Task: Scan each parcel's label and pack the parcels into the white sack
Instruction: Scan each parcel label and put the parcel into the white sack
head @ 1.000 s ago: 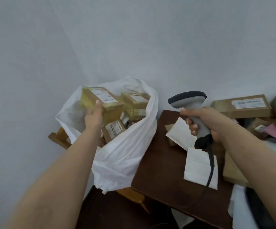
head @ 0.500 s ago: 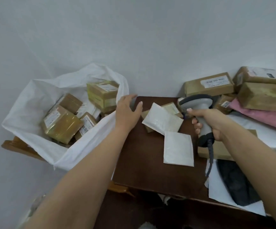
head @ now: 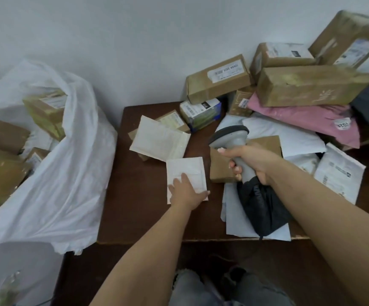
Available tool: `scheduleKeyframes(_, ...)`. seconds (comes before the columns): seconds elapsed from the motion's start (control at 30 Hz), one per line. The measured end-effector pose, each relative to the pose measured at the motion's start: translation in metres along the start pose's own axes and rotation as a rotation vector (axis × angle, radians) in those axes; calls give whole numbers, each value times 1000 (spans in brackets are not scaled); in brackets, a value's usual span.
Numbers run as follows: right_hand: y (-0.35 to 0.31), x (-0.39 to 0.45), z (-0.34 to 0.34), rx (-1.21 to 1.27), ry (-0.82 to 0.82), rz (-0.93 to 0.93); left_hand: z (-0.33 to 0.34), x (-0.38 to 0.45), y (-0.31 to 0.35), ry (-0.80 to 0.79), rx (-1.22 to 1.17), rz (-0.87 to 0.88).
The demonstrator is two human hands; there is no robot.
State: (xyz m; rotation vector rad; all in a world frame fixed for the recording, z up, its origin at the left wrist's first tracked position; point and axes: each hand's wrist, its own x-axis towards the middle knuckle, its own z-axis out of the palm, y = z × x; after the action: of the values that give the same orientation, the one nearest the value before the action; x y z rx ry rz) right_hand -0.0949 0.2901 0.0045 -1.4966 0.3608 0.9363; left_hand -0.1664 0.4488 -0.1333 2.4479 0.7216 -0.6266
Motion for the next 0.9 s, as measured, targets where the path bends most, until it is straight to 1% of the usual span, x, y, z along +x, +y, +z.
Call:
scheduleKeyframes(0.1,0,5,-4,-5,-34,33,17,2,12,24,46,-134)
scheduleKeyframes(0.17,-1,9,-6,-17,-54,40,25,1,17,60,87,-169)
scheduleKeyframes(0.23,-2,12,-8,-38,-65,37,27,-2,15,119,133,-145)
scheduleKeyframes(0.3,-3,15,-7,-49,-80,33,19,-2,7,170,169,-76)
scheduleKeyframes(0.33,-3,17,-6,-50,-93,34,11,-1,1,197,114,-59)
scheduleKeyframes(0.43,-6,22,1,-47,-123,28,-20,-2,-22,257,-276,-80)
scheduleKeyframes(0.5,-12,23,9,-51,-135,8,-42,-6,-37,357,-477,-76)
scheduleKeyframes(0.57,-21,22,18,-59,-156,-9,-61,-11,-50,436,-685,-108)
scheduleKeyframes(0.67,-34,20,34,-77,-198,-34,-82,-17,-69,430,-937,-178)
scheduleKeyframes(0.73,-40,18,45,-94,-237,-62,-94,-23,-78,408,-1057,-157)
scheduleKeyframes(0.9,-55,7,68,-110,-304,-98,-123,-40,-82,387,-1238,-60)
